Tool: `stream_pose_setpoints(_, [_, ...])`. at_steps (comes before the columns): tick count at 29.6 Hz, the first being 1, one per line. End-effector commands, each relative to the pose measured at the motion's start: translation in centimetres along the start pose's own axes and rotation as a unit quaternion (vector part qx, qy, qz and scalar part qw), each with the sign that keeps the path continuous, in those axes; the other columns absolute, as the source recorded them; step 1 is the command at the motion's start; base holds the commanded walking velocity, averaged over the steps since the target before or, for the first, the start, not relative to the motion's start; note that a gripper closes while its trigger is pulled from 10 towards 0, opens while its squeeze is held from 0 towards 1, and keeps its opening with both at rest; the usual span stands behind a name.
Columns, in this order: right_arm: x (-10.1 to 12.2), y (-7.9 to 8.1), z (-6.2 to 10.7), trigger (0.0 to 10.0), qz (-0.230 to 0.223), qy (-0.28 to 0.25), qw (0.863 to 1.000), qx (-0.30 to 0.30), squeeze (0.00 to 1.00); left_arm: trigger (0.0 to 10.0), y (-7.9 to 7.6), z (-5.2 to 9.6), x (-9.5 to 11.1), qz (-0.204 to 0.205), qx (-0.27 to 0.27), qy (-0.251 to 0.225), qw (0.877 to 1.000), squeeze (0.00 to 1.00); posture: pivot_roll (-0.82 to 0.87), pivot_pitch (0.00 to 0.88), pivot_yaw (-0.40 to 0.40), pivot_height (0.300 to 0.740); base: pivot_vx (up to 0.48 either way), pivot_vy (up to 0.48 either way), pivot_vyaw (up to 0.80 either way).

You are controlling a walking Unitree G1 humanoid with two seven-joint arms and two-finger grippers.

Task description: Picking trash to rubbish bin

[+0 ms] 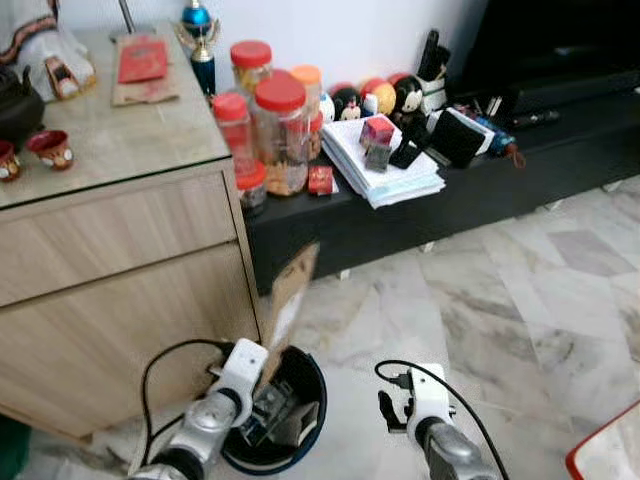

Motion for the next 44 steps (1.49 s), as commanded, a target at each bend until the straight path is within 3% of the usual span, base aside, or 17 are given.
stream_pose_setpoints(1, [0.7,0.3,-0.1,10.0,0.002,-0.012,1.000,0.006,0.00,10.0,0.1,0.1,-0.4,-0.012,-0.007,0.011,1.000,0.00,0.07,0.129,-0.047,0.740,0.000,0.000,0.00])
stream_pose_setpoints(10, [0.6,0.3,-0.1,10.0,0.004,-0.009,1.000,0.009,0.00,10.0,1.1,0.6,-1.2,-0.006,0.016,0.019,1.000,0.00,0.09,0.134,-0.054,0.740,0.000,0.000,0.00])
stream_pose_setpoints(11, [0.4,0.3,-0.1,10.0,0.004,-0.008,1.000,0.009,0.00,10.0,1.4,0.7,-1.4,-0.003,0.022,0.022,1.000,0.23,0.09,0.133,-0.053,0.740,0.000,0.000,0.00])
stream_pose_setpoints(12, [0.4,0.3,-0.1,10.0,0.004,-0.007,1.000,0.009,0.00,10.0,1.5,0.7,-1.5,-0.004,0.024,0.024,0.999,0.84,0.09,0.134,-0.054,0.740,0.000,0.000,0.00])
stream_pose_setpoints(13, [0.4,0.3,-0.1,10.0,0.004,-0.007,1.000,0.009,0.00,10.0,1.7,0.8,-1.5,-0.006,0.031,0.025,0.999,1.00,0.08,0.134,-0.054,0.740,0.000,0.000,0.00])
stream_pose_setpoints(27, [0.3,0.2,-0.1,10.0,-0.001,-0.007,1.000,0.012,0.00,10.0,2.8,1.0,-1.8,-0.013,0.057,0.034,0.998,1.00,0.09,0.134,-0.057,0.740,0.000,0.000,0.00])
stream_pose_setpoints(28, [0.4,0.2,-0.1,10.0,-0.002,-0.007,1.000,0.012,0.00,10.0,2.9,1.0,-1.8,-0.016,0.061,0.035,0.997,0.00,0.09,0.133,-0.055,0.740,0.000,0.000,0.00])
stream_pose_setpoints(35, [-0.1,0.3,0.0,10.0,-0.003,-0.001,1.000,0.012,0.00,10.0,3.9,1.7,-3.2,-0.018,0.105,0.064,0.992,0.00,0.09,0.135,-0.053,0.740,0.000,0.000,0.00])
stream_pose_setpoints(37, [-0.4,0.2,0.1,10.0,-0.004,0.004,1.000,0.010,0.00,10.0,4.5,2.3,-4.3,-0.008,0.130,0.083,0.988,0.00,0.09,0.135,-0.052,0.740,0.000,0.000,0.00])
stream_pose_setpoints(38, [-0.9,0.1,0.2,10.0,-0.005,0.011,1.000,0.007,0.00,10.0,5.2,3.3,-5.9,0.010,0.161,0.109,0.981,0.00,0.09,0.135,-0.051,0.740,0.000,0.000,0.00])
stream_pose_setpoints(40, [-1.0,0.0,0.2,10.0,-0.005,0.012,1.000,0.007,0.00,10.0,5.3,3.5,-6.4,0.011,0.168,0.117,0.979,0.00,0.09,0.135,-0.051,0.740,0.000,0.000,0.00])
stream_pose_setpoints(44, [-1.7,-0.3,0.4,10.0,-0.006,0.020,1.000,0.002,0.00,10.0,5.8,5.8,-9.8,0.049,0.213,0.169,0.961,0.00,0.09,0.137,-0.050,0.740,0.000,0.000,0.00])
Point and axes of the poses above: a point about 5 cm out from each wrist's last joint towards the gripper, its own z axis pointing back from the gripper into the wrist, its own x axis along the axis of the wrist's last joint, y = z × x, the point moved 2 cm from there along -z, pointing out of the wrist towards the gripper, and after that the axes turned 3 degrees about -z, right-handed, at the moved point
